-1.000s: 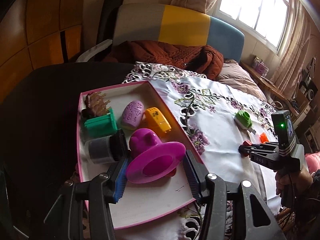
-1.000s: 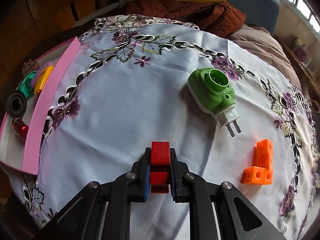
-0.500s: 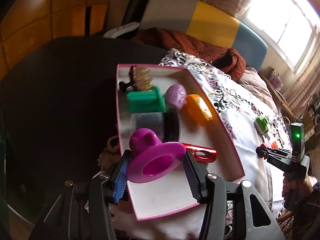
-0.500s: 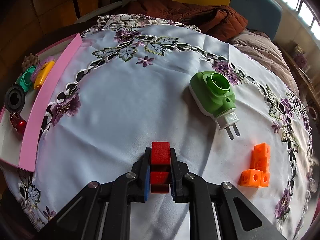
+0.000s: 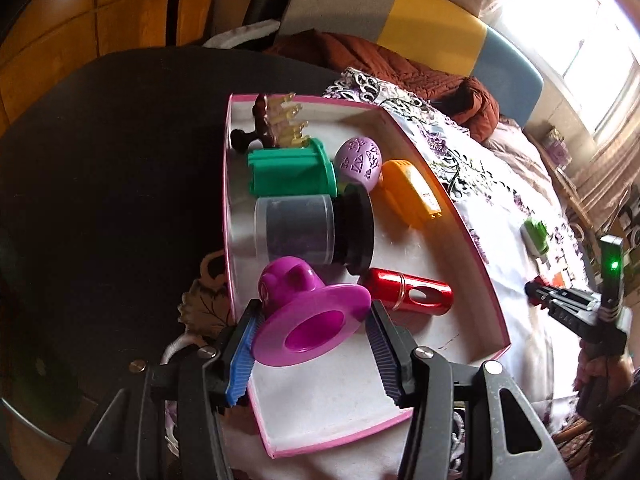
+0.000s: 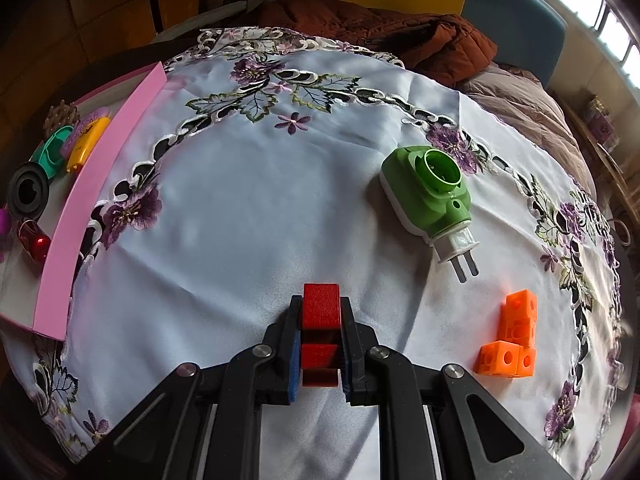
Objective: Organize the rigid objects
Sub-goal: 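Carry the magenta toy over the tray with the left tool while the right tool holds the red block, then lower the magenta toy into the tray and open the left tool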
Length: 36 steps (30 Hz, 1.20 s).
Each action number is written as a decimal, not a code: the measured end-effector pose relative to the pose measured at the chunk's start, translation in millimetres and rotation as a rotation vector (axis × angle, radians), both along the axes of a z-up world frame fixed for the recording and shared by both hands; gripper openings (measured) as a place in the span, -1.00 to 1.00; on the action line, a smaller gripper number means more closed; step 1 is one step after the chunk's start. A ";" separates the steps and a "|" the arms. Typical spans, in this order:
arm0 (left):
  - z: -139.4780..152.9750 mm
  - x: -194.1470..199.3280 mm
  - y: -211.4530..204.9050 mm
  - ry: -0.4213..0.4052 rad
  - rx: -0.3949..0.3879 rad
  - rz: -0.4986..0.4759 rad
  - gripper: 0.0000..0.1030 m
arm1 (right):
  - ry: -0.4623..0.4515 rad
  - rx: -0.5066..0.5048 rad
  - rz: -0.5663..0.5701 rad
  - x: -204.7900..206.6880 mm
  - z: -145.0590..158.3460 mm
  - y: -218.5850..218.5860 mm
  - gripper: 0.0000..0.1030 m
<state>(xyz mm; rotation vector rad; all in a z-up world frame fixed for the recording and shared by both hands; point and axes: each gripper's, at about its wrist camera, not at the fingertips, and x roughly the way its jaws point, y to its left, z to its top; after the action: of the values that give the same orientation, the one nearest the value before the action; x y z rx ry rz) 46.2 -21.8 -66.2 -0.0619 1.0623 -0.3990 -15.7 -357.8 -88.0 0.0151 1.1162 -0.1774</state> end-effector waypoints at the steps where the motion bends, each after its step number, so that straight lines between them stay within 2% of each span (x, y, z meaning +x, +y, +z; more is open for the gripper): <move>1: -0.3 0.9 -0.9 0.001 -0.002 -0.002 0.02 | 0.000 0.000 0.000 0.0 -0.1 0.0 -0.70; 5: -0.7 0.3 -4.8 -0.014 0.030 -0.003 0.08 | 0.000 0.000 0.000 -0.2 -0.3 0.2 -0.70; 8: 4.0 -2.6 -5.4 -0.040 0.041 -0.004 0.20 | 0.000 -0.001 0.000 -0.3 -0.4 0.5 -0.70; 12: 12.3 -5.1 -5.6 -0.084 0.059 0.002 0.21 | -0.001 -0.004 0.001 -0.4 -0.3 0.3 -0.70; 15: 20.0 -8.2 -4.5 -0.125 0.103 0.025 0.21 | -0.001 -0.007 0.002 -0.5 -0.3 0.9 -0.70; 18: 31.6 -11.6 -1.2 -0.194 0.154 0.069 0.21 | -0.002 -0.017 0.007 -0.8 -0.1 1.8 -0.70; 20: 43.4 -16.2 2.7 -0.273 0.195 0.115 0.21 | -0.002 -0.020 0.007 -0.8 -0.1 2.2 -0.70; 23: 60.1 -17.6 17.3 -0.340 0.175 0.197 0.21 | -0.003 -0.025 0.008 -0.9 -0.4 3.0 -0.70; 28: 70.7 -10.8 52.0 -0.344 0.132 0.345 0.21 | -0.004 -0.036 0.010 -1.2 -0.4 4.4 -0.70; 36: 78.9 -9.1 88.0 -0.352 0.146 0.466 0.21 | -0.008 -0.047 0.004 -0.9 -0.5 6.1 -0.70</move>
<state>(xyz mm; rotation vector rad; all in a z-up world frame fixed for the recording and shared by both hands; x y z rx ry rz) 37.1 66.2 12.6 -0.1027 0.6970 0.0903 -16.6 -351.8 -88.5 -0.0278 1.1038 -0.1998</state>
